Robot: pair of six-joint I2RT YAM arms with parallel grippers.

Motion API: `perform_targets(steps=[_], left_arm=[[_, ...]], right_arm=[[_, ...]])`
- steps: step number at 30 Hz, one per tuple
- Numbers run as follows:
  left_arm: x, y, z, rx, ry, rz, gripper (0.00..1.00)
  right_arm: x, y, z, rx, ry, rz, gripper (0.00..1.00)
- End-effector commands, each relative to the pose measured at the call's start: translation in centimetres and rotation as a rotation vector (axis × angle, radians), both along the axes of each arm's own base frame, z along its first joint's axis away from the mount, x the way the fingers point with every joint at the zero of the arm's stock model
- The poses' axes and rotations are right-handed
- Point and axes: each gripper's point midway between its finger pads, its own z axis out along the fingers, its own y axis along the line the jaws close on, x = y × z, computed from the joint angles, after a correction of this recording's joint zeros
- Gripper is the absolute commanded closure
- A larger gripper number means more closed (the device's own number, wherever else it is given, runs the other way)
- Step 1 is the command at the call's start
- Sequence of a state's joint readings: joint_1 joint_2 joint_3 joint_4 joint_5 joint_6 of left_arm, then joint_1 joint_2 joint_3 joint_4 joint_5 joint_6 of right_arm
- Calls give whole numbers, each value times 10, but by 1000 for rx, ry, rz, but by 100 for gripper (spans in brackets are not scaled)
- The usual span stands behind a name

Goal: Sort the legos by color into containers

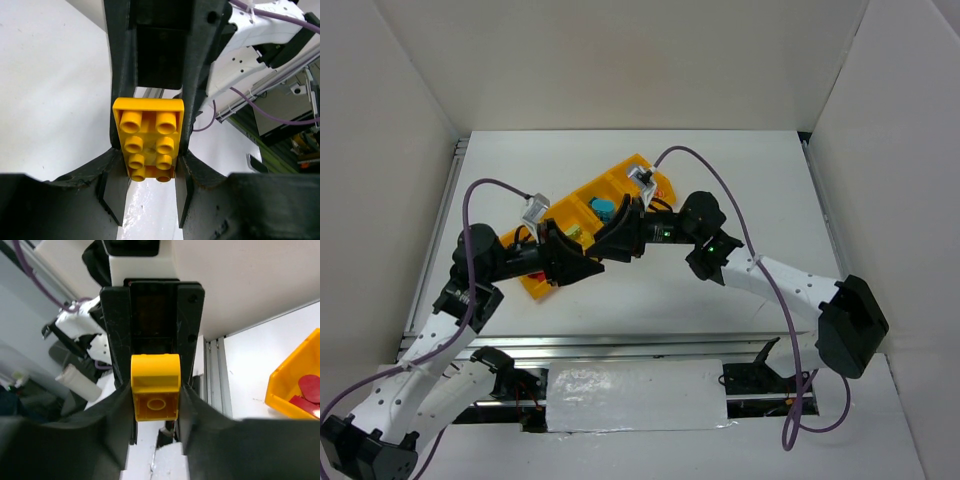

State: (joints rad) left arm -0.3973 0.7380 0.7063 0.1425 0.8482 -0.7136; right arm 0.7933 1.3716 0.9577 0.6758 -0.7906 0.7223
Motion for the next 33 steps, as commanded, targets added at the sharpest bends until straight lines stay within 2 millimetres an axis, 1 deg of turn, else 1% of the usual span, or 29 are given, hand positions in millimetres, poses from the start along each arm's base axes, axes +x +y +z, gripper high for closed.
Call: perform_targets(steps=[1, 2, 3, 4, 6, 7, 9, 10, 11, 14, 15, 16, 17, 18, 19, 20, 21, 22, 23, 24, 25, 26, 27, 28, 29, 30, 31, 32, 33], left_arm=[[-4, -1, 17, -35, -84, -22, 100], [-2, -2, 16, -32, -79, -17, 97], [-1, -2, 14, -28, -77, -14, 95], [0, -2, 14, -26, -74, -11, 92], [2, -2, 10, -17, -66, -6, 73], [3, -2, 8, -11, -58, 2, 52], [10, 0, 3, 9, -41, 39, 40], [13, 1, 1, 16, -31, 54, 14], [20, 2, 0, 27, -30, 93, 1], [30, 8, -11, 76, 11, 163, 1], [40, 12, -11, 90, 19, 226, 0], [42, 16, -21, 126, 64, 256, 1], [47, 20, -24, 148, 65, 289, 0], [56, 28, -23, 165, 66, 363, 1], [57, 33, -30, 195, 94, 397, 0], [59, 39, -31, 209, 94, 430, 1], [61, 44, -27, 219, 87, 465, 0], [67, 52, -27, 236, 86, 527, 0], [66, 60, -35, 279, 106, 558, 0], [68, 66, -30, 293, 102, 594, 1], [75, 80, -35, 334, 115, 677, 1], [72, 89, -40, 388, 137, 707, 1], [73, 96, -42, 418, 144, 736, 1], [74, 106, -44, 453, 144, 783, 1], [70, 110, -45, 485, 137, 778, 0], [69, 118, -44, 513, 110, 806, 1], [68, 119, -46, 521, 117, 805, 1], [66, 127, -44, 536, 91, 832, 1], [66, 131, -46, 550, 85, 847, 1]], right_arm=[[-8, 1, 24, 61, -68, 35, 68], [-8, 1, 23, 60, -64, 36, 79], [-9, 1, 23, 62, -66, 38, 99], [-9, 0, 23, 64, -69, 36, 100], [-11, -2, 23, 66, -73, 35, 100], [-11, -2, 20, 61, -72, 36, 100], [-8, -4, 20, 57, -71, 15, 100], [-6, -4, 19, 52, -68, 5, 100], [-2, -4, 19, 50, -63, -20, 100], [12, -6, 14, 16, -43, -94, 100], [25, -7, 8, -10, -14, -163, 100], [34, -8, 6, -21, -4, -204, 100], [42, -9, 4, -37, 8, -246, 100], [66, -14, -14, -105, 58, -364, 100], [80, -17, -12, -123, 68, -428, 100], [96, -19, -25, -169, 95, -493, 100], [109, -24, -46, -253, 144, -555, 100], [138, -36, -43, -266, 157, -672, 100], [157, -38, -64, -324, 194, -721, 100], [170, -48, -84, -395, 259, -777, 100], [196, -61, -79, -392, 280, -859, 100], [222, -73, -107, -457, 331, -943, 100], [237, -79, -104, -475, 360, -989, 100], [255, -90, -112, -499, 377, -1039, 100], [278, -102, -142, -575, 408, -1125, 100], [300, -105, -155, -632, 417, -1156, 100], [306, -105, -136, -613, 396, -1173, 100], [321, -108, -163, -677, 409, -1190, 100], [328, -111, -170, -708, 419, -1199, 100]])
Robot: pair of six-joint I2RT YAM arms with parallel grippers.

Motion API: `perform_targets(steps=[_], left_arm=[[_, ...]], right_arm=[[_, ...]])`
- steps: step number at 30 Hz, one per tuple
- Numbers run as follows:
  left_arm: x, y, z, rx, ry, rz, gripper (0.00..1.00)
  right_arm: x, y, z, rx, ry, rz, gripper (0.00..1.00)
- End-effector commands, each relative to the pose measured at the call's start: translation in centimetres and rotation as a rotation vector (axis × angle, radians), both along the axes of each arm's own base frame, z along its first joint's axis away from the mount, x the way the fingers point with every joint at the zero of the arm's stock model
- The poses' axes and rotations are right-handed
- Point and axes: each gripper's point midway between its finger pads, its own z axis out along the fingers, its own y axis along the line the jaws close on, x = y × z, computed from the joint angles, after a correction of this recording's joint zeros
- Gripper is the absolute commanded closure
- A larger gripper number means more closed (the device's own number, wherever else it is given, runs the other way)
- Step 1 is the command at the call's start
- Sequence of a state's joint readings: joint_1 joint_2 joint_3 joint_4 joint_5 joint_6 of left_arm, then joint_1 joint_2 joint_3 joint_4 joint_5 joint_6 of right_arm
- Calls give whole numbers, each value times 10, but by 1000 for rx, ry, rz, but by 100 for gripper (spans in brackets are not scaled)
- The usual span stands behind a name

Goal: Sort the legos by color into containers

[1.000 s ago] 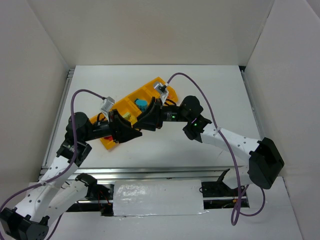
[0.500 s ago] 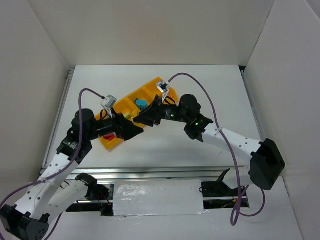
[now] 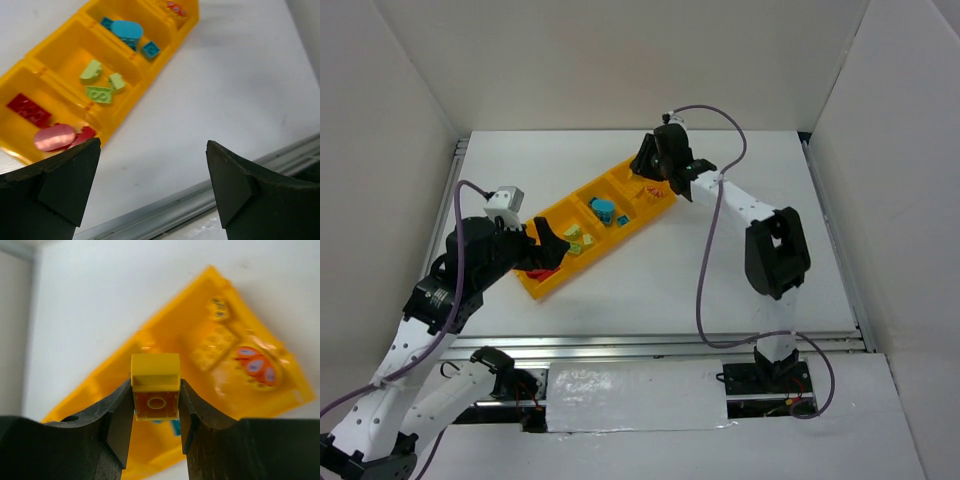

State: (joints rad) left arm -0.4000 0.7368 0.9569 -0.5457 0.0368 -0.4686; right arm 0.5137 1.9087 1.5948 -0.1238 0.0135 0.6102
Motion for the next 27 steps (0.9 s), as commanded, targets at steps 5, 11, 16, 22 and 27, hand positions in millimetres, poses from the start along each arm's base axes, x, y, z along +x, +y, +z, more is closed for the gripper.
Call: perform_targets(steps=[5, 11, 16, 22, 27], left_arm=[[-7, 46, -25, 148, -24, 165, 0], [-6, 36, -24, 138, -40, 107, 0], [0, 44, -33, 167, 7, 164, 0], [4, 84, -36, 212, 44, 410, 0], [-3, 124, -34, 261, 71, 631, 1]], right_arm=[[57, -26, -43, -224, 101, -143, 97], [62, -26, -45, -228, 108, -124, 24], [53, -31, 1, -198, 42, -118, 0], [3, -54, 106, -175, -103, -84, 0], [-80, -106, 134, -236, -135, -97, 0]])
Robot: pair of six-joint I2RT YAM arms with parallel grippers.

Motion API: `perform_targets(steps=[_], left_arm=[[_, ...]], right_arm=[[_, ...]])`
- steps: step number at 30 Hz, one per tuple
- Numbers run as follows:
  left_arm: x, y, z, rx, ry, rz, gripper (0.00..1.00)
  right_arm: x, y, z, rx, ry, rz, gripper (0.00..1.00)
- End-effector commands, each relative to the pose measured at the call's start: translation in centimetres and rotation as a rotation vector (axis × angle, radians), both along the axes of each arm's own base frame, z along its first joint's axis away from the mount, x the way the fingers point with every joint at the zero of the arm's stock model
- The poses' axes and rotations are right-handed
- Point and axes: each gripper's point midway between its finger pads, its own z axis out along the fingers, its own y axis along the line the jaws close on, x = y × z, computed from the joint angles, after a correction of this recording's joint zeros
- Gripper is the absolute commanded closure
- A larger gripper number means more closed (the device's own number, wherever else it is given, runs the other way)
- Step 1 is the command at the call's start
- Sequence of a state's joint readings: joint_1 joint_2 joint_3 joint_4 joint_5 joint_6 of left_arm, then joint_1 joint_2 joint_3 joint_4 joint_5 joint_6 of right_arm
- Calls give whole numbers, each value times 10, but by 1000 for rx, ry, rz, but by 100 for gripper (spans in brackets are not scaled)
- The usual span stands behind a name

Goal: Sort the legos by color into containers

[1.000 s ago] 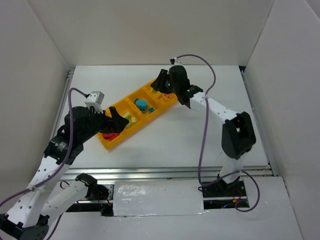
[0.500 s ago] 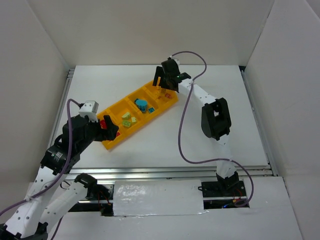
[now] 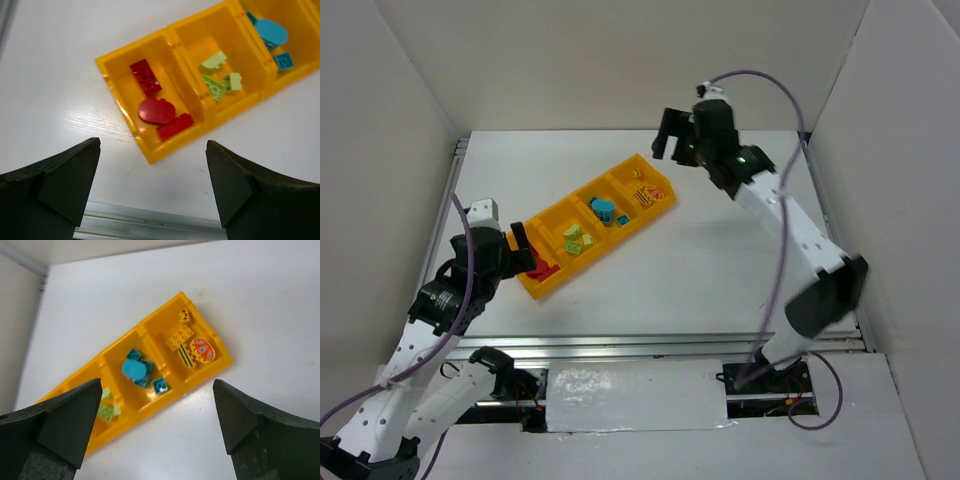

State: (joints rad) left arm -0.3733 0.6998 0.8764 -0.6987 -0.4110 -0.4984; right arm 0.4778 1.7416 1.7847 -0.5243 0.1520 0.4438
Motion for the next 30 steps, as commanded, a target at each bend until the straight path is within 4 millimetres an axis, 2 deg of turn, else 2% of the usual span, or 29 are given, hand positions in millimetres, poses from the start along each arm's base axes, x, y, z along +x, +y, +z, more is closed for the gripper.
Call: perform_targets(steps=[1, 2, 3, 4, 5, 6, 7, 8, 9, 11, 12, 13, 15, 18, 19, 23, 25, 30], left_arm=[[-2, 36, 22, 37, -55, 214, 0], [-3, 43, 24, 50, -61, 246, 1], [-4, 45, 26, 54, -64, 260, 1], [-6, 48, 30, 56, -64, 275, 0], [-7, 50, 31, 62, -65, 285, 0], [-8, 54, 34, 67, -72, 302, 1], [-10, 56, 40, 66, -82, 313, 0], [-12, 58, 43, 68, -88, 317, 0], [-14, 60, 48, 73, -97, 323, 0], [-21, 64, 62, 66, -124, 330, 1], [-24, 65, 67, 65, -129, 328, 1], [-29, 67, 79, 49, -157, 326, 1], [-41, 67, 91, 28, -182, 298, 1], [-55, 63, 103, -8, -251, 227, 1], [-58, 58, 106, -26, -267, 192, 1], [-76, 65, 113, -43, -331, 188, 1], [-83, 72, 113, -52, -355, 218, 0], [-82, 69, 109, -100, -399, 221, 1]], right_arm=[[-78, -48, 74, -1, -141, -7, 0], [-95, -59, 57, -26, -98, -20, 0], [-109, -66, 59, -25, -102, -22, 0], [-136, -80, 82, 10, -162, -28, 0], [-149, -88, 72, 2, -150, -34, 0], [-163, -99, 73, -3, -154, -53, 0], [-186, -113, 91, 29, -212, -59, 0], [-200, -121, 86, 21, -200, -61, 0], [-220, -132, 99, 42, -245, -66, 0], [-243, -141, 100, 52, -248, -49, 0], [-260, -146, 108, 73, -275, -35, 0], [-269, -148, 109, 81, -271, -18, 0], [-296, -164, 110, 91, -276, -37, 0], [-323, -185, 100, 82, -294, -64, 0], [-326, -194, 94, 69, -294, -100, 0], [-352, -223, 85, 101, -362, -184, 0], [-352, -222, 81, 119, -373, -186, 0], [-347, -218, 77, 111, -348, -180, 0]])
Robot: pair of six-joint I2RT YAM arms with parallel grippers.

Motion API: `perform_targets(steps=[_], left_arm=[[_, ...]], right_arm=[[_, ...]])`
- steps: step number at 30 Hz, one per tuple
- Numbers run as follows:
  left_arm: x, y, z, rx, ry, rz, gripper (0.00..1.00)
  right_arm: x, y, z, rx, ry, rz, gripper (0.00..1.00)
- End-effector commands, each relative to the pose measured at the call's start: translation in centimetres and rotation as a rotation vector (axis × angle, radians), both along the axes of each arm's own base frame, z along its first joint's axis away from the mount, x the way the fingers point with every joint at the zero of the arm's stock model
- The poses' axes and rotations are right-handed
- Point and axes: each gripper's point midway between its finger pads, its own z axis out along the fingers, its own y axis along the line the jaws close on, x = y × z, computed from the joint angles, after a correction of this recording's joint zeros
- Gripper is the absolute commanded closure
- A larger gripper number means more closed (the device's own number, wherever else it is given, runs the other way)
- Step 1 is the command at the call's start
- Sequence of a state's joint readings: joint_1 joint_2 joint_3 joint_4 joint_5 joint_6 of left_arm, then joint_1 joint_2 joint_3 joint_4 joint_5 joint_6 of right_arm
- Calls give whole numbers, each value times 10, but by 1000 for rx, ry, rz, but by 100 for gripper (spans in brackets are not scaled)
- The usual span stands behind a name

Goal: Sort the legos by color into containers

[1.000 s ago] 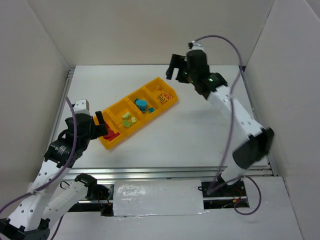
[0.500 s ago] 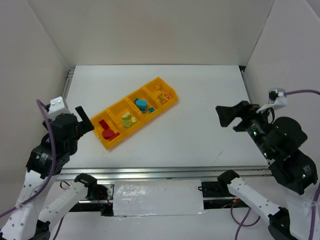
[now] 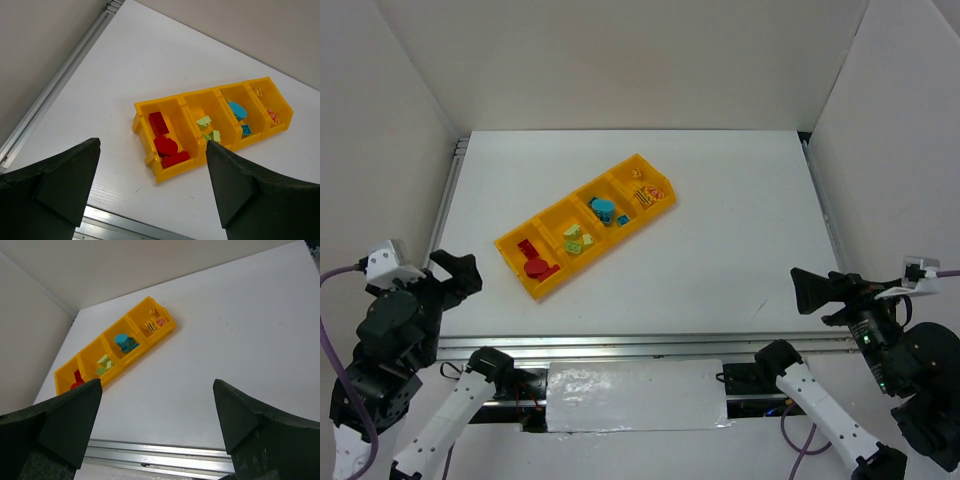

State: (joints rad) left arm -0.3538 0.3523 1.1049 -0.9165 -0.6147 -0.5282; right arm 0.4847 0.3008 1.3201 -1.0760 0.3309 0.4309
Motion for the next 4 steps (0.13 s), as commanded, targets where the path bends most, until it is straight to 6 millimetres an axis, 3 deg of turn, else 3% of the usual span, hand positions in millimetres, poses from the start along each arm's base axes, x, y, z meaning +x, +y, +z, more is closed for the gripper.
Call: perform_targets(steps=[1, 4], left_arm=[[4, -2, 1, -21, -37, 0, 0], [8, -3, -5, -24, -36, 8, 1]], right_arm=[[15, 4, -7, -22, 59, -20, 0], [19, 9, -7, -23, 69, -8, 0]])
